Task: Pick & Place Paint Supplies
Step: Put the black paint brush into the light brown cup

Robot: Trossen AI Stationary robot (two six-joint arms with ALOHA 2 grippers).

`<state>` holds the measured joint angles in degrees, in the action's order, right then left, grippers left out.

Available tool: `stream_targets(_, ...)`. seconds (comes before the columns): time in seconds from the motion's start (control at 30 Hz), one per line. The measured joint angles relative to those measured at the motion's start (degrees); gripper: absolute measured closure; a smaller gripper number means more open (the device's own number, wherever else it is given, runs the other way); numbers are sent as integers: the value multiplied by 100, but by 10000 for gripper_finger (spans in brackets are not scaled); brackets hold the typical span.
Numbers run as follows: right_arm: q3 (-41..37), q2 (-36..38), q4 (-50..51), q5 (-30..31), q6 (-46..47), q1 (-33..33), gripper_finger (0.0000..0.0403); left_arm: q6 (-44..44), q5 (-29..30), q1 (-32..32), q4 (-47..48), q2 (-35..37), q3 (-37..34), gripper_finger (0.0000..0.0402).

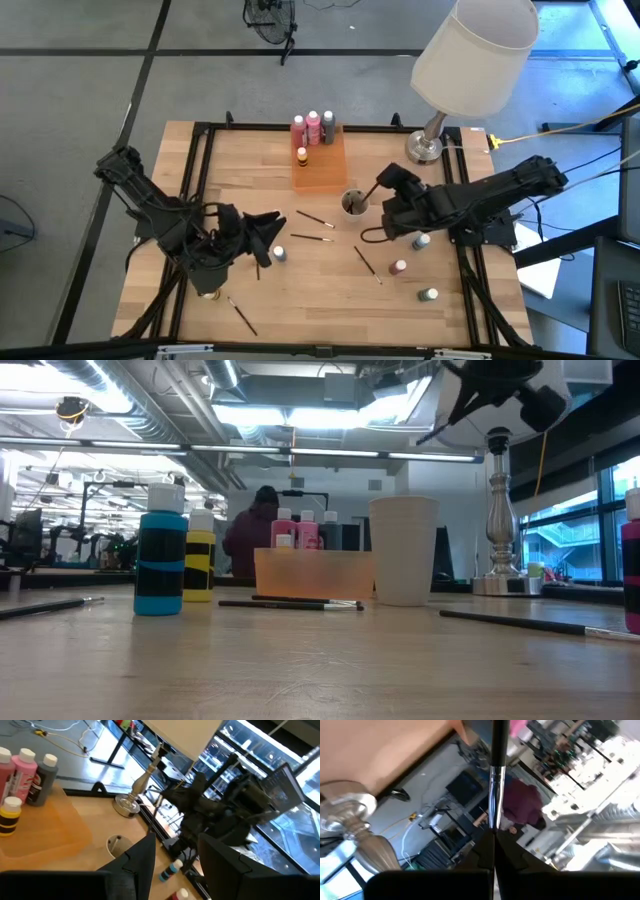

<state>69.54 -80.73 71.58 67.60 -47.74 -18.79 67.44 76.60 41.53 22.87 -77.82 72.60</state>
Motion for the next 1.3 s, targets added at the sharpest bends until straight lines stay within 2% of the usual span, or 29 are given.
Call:
stream_targets(0.33, 0, -601, -88, -412, -95, 113, 403, -177, 42, 308, -44, 3, 0, 258)
stream_targets(0.5, 0, -878, -247, -299, -138, 349, 403, -223, 39, 313, -46, 4, 0, 258)
stream_targets(0.77, 0, -972, -313, -335, -157, 638, 403, -363, 37, 313, -44, 4, 0, 258)
stream_targets(1.03, 0, -972, -380, -623, -180, 639, 403, -504, 37, 313, -44, 4, 0, 258)
stream_targets(1.3, 4, -1276, -478, -613, -268, 639, 403, -525, 37, 313, -44, 7, 0, 258)
